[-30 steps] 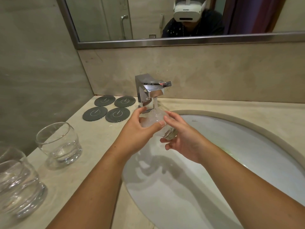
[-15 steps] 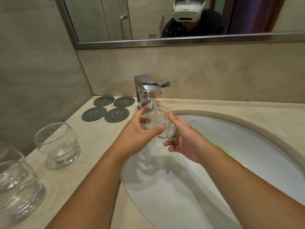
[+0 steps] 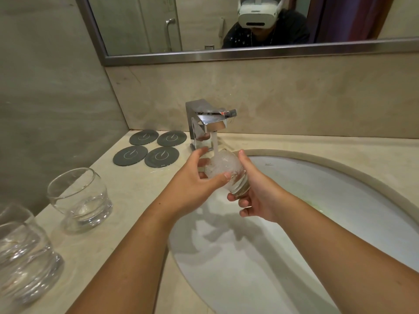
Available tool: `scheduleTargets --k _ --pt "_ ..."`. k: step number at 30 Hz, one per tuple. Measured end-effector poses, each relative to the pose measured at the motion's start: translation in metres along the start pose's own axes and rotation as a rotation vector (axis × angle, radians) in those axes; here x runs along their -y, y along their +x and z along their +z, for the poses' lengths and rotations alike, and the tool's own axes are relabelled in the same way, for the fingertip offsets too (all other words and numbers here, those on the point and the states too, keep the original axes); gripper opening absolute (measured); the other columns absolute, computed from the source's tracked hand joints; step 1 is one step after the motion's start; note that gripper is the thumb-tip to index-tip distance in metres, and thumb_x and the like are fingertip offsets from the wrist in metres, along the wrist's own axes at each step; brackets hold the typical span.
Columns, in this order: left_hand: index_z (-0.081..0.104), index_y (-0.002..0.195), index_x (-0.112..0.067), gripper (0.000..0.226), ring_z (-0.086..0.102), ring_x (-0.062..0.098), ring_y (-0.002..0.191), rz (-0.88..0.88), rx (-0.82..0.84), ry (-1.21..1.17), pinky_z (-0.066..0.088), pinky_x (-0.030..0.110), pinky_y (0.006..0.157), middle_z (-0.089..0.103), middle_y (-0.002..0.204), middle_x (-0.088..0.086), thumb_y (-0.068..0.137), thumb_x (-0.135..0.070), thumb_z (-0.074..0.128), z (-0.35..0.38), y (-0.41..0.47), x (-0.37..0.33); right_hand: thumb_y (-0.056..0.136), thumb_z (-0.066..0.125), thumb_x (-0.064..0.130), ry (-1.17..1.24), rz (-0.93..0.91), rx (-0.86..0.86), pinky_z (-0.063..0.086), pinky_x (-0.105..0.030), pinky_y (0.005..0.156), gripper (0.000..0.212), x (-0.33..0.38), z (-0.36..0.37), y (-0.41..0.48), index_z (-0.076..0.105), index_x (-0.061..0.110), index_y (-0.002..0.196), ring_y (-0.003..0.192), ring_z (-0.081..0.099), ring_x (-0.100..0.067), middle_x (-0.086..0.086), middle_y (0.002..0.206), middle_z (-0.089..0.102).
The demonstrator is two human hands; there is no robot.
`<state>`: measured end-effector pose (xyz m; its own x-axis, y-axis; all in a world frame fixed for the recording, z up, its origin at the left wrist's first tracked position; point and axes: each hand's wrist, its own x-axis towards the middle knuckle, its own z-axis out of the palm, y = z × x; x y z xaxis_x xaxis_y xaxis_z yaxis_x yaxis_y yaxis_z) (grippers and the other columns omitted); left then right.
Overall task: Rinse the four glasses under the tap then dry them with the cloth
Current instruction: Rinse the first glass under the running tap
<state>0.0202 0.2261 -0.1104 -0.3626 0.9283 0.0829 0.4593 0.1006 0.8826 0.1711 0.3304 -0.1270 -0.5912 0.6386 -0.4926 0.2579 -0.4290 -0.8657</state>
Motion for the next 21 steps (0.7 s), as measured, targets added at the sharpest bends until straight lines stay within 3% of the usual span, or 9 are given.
scheduleTargets --k 4,7,9,13,15,19,21 --pt "0.038 0.156 -0.04 0.075 0.061 -0.027 0.088 -0.004 -0.011 -0.027 0.048 0.001 0.076 0.057 0.125 -0.028 0.094 -0.033 0.081 0.0002 -0.0001 -0.0007 0.085 0.028 0.096 -0.045 0.002 0.036 0.043 -0.03 0.057 0.087 0.0015 0.0003 -0.0009 0.066 0.019 0.099 0.046 0.038 -0.017 -0.012 0.078 0.069" --pt "0.044 0.152 -0.042 0.074 0.07 -0.012 0.097 0.008 -0.056 -0.065 0.056 0.021 0.096 0.06 0.131 -0.022 0.091 -0.036 0.085 -0.0021 0.0001 -0.0012 0.088 0.025 0.093 -0.05 -0.014 0.084 0.049 -0.032 0.06 0.094 0.0004 -0.0022 0.0014 0.068 0.014 0.115 0.053 0.054 -0.022 -0.017 0.093 0.079" --pt "0.046 0.151 -0.043 0.077 0.073 -0.002 0.098 -0.015 -0.087 -0.095 0.06 0.035 0.1 0.061 0.128 -0.019 0.086 -0.041 0.088 -0.0037 -0.0009 -0.0034 0.091 0.026 0.091 -0.04 -0.05 0.121 0.055 -0.034 0.064 0.091 0.0004 -0.0024 0.0025 0.07 0.019 0.125 0.069 0.067 -0.025 -0.016 0.108 0.08" --pt "0.049 0.144 -0.044 0.067 0.077 0.011 0.088 -0.058 -0.127 -0.108 0.061 0.036 0.096 0.065 0.112 -0.017 0.088 -0.04 0.086 -0.003 -0.0022 -0.0061 0.096 0.054 0.07 0.069 -0.197 0.188 0.058 -0.038 0.067 0.058 0.0003 0.0015 0.0035 0.064 0.032 0.138 0.089 0.072 -0.03 -0.018 0.127 0.071" --pt "0.049 0.138 -0.046 0.062 0.077 0.009 0.088 -0.058 -0.133 -0.119 0.061 0.035 0.096 0.065 0.109 -0.018 0.088 -0.043 0.085 -0.0026 -0.0028 -0.0053 0.091 0.07 0.058 0.091 -0.27 0.211 0.055 -0.034 0.066 0.058 -0.0016 0.003 0.0038 0.057 0.034 0.143 0.089 0.069 -0.031 -0.024 0.136 0.065" --pt "0.044 0.152 -0.042 0.093 0.076 0.012 0.102 -0.046 -0.109 -0.102 0.059 0.038 0.102 0.058 0.122 -0.018 0.073 -0.069 0.083 -0.0048 -0.003 -0.0047 0.079 0.084 0.053 0.164 -0.348 0.165 0.044 -0.029 0.057 0.067 -0.0011 0.002 0.0044 0.059 0.037 0.138 0.07 0.06 -0.022 -0.013 0.109 0.065" --pt "0.039 0.159 -0.037 0.099 0.074 0.008 0.107 -0.025 -0.08 -0.112 0.058 0.034 0.103 0.056 0.128 -0.02 0.072 -0.065 0.078 -0.0058 -0.0037 -0.0066 0.076 0.084 0.061 0.176 -0.355 0.163 0.041 -0.028 0.053 0.074 0.0002 -0.0002 0.0059 0.059 0.033 0.139 0.065 0.056 -0.019 -0.01 0.105 0.064"
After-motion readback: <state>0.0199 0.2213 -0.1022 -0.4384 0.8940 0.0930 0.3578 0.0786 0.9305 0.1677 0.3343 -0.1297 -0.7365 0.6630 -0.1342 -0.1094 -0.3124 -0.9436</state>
